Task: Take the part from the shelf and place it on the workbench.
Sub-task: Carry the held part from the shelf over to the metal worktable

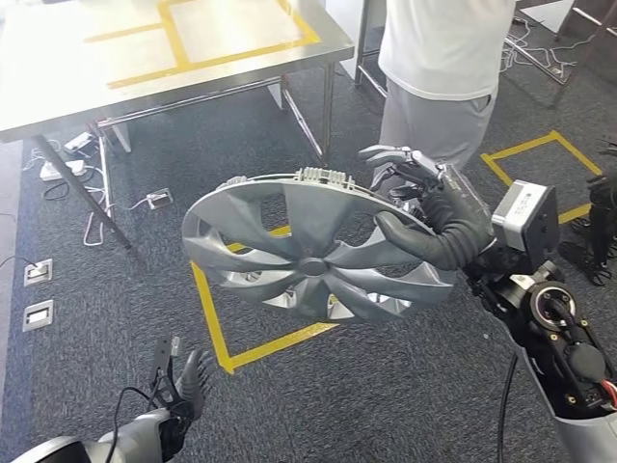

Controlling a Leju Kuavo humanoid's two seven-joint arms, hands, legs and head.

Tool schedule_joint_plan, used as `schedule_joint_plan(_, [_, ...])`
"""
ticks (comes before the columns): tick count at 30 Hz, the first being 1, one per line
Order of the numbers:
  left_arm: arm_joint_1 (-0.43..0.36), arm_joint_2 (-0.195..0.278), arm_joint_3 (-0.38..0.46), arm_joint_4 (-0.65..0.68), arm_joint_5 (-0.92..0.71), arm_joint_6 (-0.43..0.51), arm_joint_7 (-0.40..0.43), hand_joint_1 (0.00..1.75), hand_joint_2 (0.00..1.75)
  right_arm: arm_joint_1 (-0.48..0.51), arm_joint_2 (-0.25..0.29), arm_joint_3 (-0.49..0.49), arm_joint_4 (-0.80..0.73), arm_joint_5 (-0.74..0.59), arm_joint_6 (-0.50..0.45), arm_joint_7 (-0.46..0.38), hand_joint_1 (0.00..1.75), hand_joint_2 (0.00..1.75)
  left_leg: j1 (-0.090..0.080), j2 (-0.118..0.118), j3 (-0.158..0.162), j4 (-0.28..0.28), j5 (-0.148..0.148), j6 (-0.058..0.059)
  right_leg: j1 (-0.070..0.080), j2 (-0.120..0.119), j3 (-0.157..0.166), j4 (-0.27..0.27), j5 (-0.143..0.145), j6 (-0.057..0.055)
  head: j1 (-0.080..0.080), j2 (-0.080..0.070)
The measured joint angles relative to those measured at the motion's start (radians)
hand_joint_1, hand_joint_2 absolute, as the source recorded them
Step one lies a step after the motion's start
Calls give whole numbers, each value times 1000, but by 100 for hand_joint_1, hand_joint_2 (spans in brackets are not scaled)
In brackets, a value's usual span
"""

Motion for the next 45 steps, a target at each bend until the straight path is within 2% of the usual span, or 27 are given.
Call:
schedule_joint_plan(1, [-1, 0, 0, 0, 1, 0, 0, 0, 0, 0, 0, 0, -2, -1, 0, 0, 175, 175, 3, -9, 2, -1, 0, 6, -2, 25, -21, 47, -27, 2, 3, 0])
schedule_joint_plan(3, [-2, -1, 0, 0, 2, 1, -1, 0, 0, 2, 0, 0, -4, -3, 0, 0, 175, 175, 1, -29, 3, -1, 0, 14, -2, 70, -91, 199, -94, 4, 10, 0])
schedule_joint_plan(5, [0, -2, 0, 0, 2, 1, -1, 0, 0, 5, 0, 0, -4, -4, 1, 0, 175, 175, -2, -56, 5, 0, -1, 16, -2, 83, -146, 298, -115, 2, 12, 0])
schedule_joint_plan(6, [1, -3, 0, 0, 2, 2, -1, 0, 0, 7, 0, 0, -4, -4, 1, 0, 175, 175, -3, -71, 5, 1, -2, 16, -2, 85, -147, 288, -95, 0, 13, 0])
schedule_joint_plan(7, [1, -4, 0, 0, 2, 2, -1, 0, 0, 8, 0, 0, -5, -4, 2, 0, 175, 175, -3, -86, 7, 3, -2, 15, -2, 90, -130, 238, -57, -3, 13, 0])
schedule_joint_plan(9, [1, -7, 0, 0, 2, 2, -1, 0, 0, 8, 0, 0, -7, -4, 3, -1, 175, 175, -3, -114, 6, 7, -4, 11, -5, 129, -72, 92, 20, -12, 15, 0])
schedule_joint_plan(10, [1, -8, 0, 0, 2, 2, -2, 0, 0, 7, 0, 0, -9, -4, 3, -1, 175, 175, -2, -126, 3, 10, -4, 7, -7, 151, -47, 37, 39, -15, 14, 0])
schedule_joint_plan(12, [1, -9, 0, 0, 1, 2, -2, 0, 0, 7, 0, 0, -9, -5, 3, -2, 175, 175, 3, -147, -8, 12, 1, -4, -7, 170, -27, -1, 40, -19, 15, 0])
schedule_joint_plan(14, [6, -7, 0, 0, 1, 2, -1, 0, 0, 7, 1, 0, -9, -5, 3, -2, 175, 175, 5, -163, -15, 10, 7, -17, -8, 147, -18, -12, 43, -25, 16, 0])
schedule_joint_plan(16, [6, -6, 0, 0, 1, 3, -1, 0, 0, 5, 4, -1, -10, -6, 4, -4, 175, 175, 0, -118, -35, 51, -19, -27, -12, 119, -8, -26, 49, -36, 8, 0])
schedule_joint_plan(18, [0, -6, 0, 0, 0, 3, 0, 0, 0, 2, 6, -1, -11, -13, 4, -10, 175, 175, -1, -45, -97, 178, -82, -36, -10, 90, -3, -33, 51, -43, -2, 0])
schedule_joint_plan(20, [-2, -9, 0, 0, -1, 3, 0, 0, 0, 1, 6, -1, -12, -20, 5, -17, 175, 175, 5, -19, -161, 302, -126, -44, -7, 60, -3, -33, 50, -45, -5, 0])
schedule_joint_plan(21, [-2, -11, 0, 0, -1, 3, 1, 0, 0, 2, 6, -1, -12, -22, 6, -18, 175, 175, 8, -15, -168, 315, -122, -46, -6, 46, -3, -32, 49, -44, -6, 0])
schedule_joint_plan(23, [-1, -12, 0, 0, -1, 4, 1, 0, 0, 2, 8, -1, -12, -25, 8, -20, 175, 175, 12, 0, -117, 222, -70, -49, -6, 21, -1, -32, 45, -40, -8, 0])
schedule_joint_plan(25, [-4, -12, 0, 0, -1, 4, 1, 0, 0, 0, 11, -1, -13, -25, 8, -22, 175, 175, 10, 46, -36, 75, -19, -45, -3, 0, 2, -30, 39, -31, -13, 0])
schedule_joint_plan(27, [-8, -14, 0, 0, -1, 4, 1, 0, 0, -3, 12, -1, -15, -26, 8, -23, 175, 175, 4, 67, -3, 11, -7, -31, 4, -18, 5, -28, 32, -20, -11, 0])
schedule_joint_plan(29, [-8, -15, 0, 0, -2, 5, 1, 0, 0, -5, 13, -1, -16, -28, 7, -25, 175, 175, 0, 42, -4, 10, -9, -14, 5, -35, 9, -29, 26, -9, -4, 0])
schedule_joint_plan(31, [-8, -15, 0, 0, -3, 7, 2, 0, 0, -4, 13, -1, -17, -28, 5, -26, 175, 175, 2, 19, -1, 7, -10, -1, -2, -8, -1, 0, -1, 0, 1, 0])
schedule_joint_plan(32, [-10, -15, 0, 0, -4, 9, 3, 0, 0, -3, 13, -2, -19, -29, 4, -27, 175, 175, 4, 8, 2, 6, -10, 5, -4, 20, -20, 46, -28, 3, 5, 0])
schedule_joint_plan(34, [-14, -17, 0, 0, -6, 11, 5, 0, 0, -1, 13, -3, -20, -29, 2, -28, 175, 175, 2, -15, 3, 6, -11, 14, -4, 69, -89, 193, -94, 3, 11, 0])
schedule_joint_plan(36, [-14, -19, 0, 0, -6, 11, 6, 0, 0, 7, 13, -5, -20, -30, 2, -28, 175, 175, -1, -44, 4, 7, -12, 17, -3, 82, -147, 298, -118, 1, 13, 0])
schedule_joint_plan(37, [-14, -21, 0, 0, -6, 12, 6, 0, 0, 11, 13, -5, -20, -30, 2, -28, 175, 175, -2, -57, 6, 8, -13, 18, -2, 84, -152, 294, -99, -2, 13, 0])
schedule_joint_plan(38, [-13, -22, 0, 0, -5, 12, 6, 0, 0, 13, 13, -5, -21, -30, 2, -28, 175, 175, -2, -69, 8, 9, -14, 18, -2, 85, -137, 248, -62, -5, 14, 0])
schedule_joint_plan(40, [-13, -25, 0, 0, -5, 11, 6, 0, 0, 14, 13, -6, -25, -30, 0, -28, 175, 175, -3, -87, 11, 13, -18, 15, -2, 93, -83, 105, 20, -12, 16, 0])
schedule_joint_plan(41, [-12, -25, 0, 0, -5, 11, 6, 0, 0, 13, 13, -7, -27, -31, -2, -28, 175, 175, -4, -95, 10, 15, -20, 12, -2, 99, -58, 48, 43, -15, 17, 0])
schedule_joint_plan(43, [-10, -25, 0, 0, -3, 11, 7, 0, 0, 14, 13, -8, -30, -33, -6, -28, 175, 175, -4, -103, 3, 17, -18, 3, 1, 108, -37, 4, 47, -20, 17, 0])
schedule_joint_plan(45, [-6, -24, 0, 0, -2, 11, 10, 0, 0, 16, 13, -9, -32, -34, -10, -26, 175, 175, -4, -103, -1, 19, -18, 3, 1, 109, -35, -6, 46, -21, 15, 0])
